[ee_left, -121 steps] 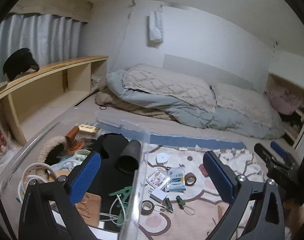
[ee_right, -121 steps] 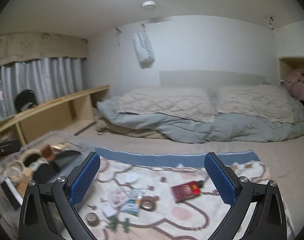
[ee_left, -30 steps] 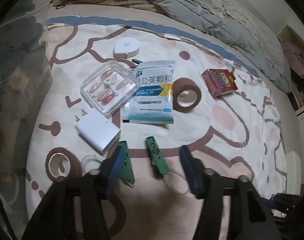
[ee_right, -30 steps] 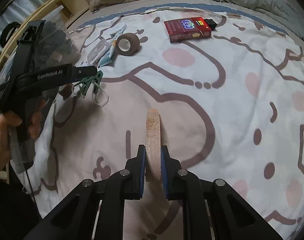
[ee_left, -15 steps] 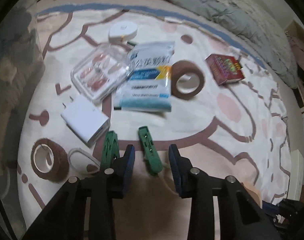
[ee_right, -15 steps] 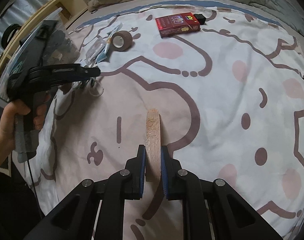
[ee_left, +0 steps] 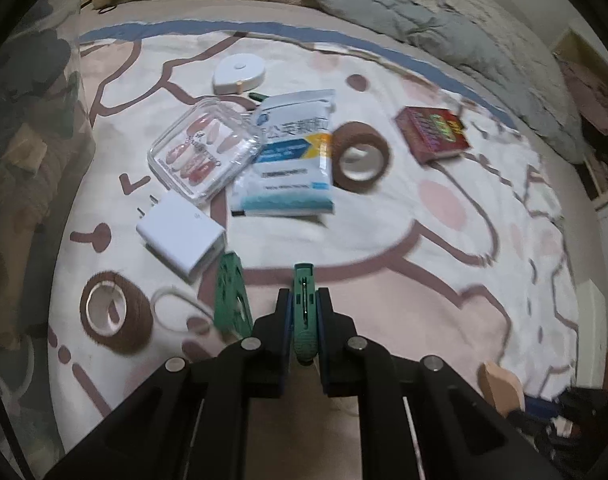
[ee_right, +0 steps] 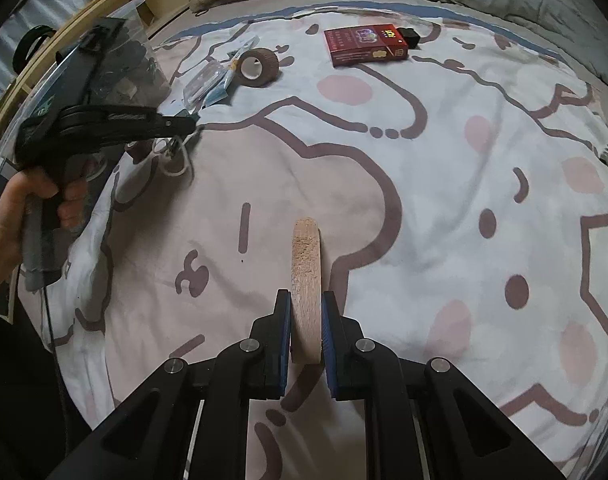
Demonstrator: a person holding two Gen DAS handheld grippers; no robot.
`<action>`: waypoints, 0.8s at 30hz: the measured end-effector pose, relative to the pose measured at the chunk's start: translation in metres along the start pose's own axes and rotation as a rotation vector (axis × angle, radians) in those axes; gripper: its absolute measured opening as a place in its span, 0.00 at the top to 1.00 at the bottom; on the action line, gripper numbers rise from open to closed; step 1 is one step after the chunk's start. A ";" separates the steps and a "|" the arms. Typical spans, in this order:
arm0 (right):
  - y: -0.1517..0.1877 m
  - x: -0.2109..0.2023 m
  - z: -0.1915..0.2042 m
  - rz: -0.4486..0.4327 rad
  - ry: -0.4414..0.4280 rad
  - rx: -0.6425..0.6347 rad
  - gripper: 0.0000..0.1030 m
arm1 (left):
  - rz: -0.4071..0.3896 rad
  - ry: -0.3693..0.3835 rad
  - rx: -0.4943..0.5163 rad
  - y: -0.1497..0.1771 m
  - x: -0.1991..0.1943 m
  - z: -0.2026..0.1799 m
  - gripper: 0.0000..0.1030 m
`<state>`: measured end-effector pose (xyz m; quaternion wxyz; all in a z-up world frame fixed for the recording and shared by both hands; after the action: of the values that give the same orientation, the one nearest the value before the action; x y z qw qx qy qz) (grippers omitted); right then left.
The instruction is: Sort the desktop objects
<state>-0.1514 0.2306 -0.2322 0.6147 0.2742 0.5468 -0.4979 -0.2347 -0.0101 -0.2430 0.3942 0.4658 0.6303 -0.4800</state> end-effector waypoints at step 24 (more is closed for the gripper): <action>0.053 -0.003 0.065 0.070 -0.104 0.017 0.85 | 0.287 0.140 0.369 0.129 -0.017 -0.029 0.89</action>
<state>-0.0772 0.1925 -0.2240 0.6569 0.2723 0.4999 -0.4945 -0.1072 0.0279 -0.2515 0.3221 0.6468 0.4850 -0.4926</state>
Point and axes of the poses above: each gripper's, at about its wrist camera, not at the fingertips, and x roughly the way its jaws point, z to its left, y to its underside, the point moved 2 cm from there along x, roughly the way its jaws point, and after that the axes turned 7 degrees about z, right-handed, at the moved point
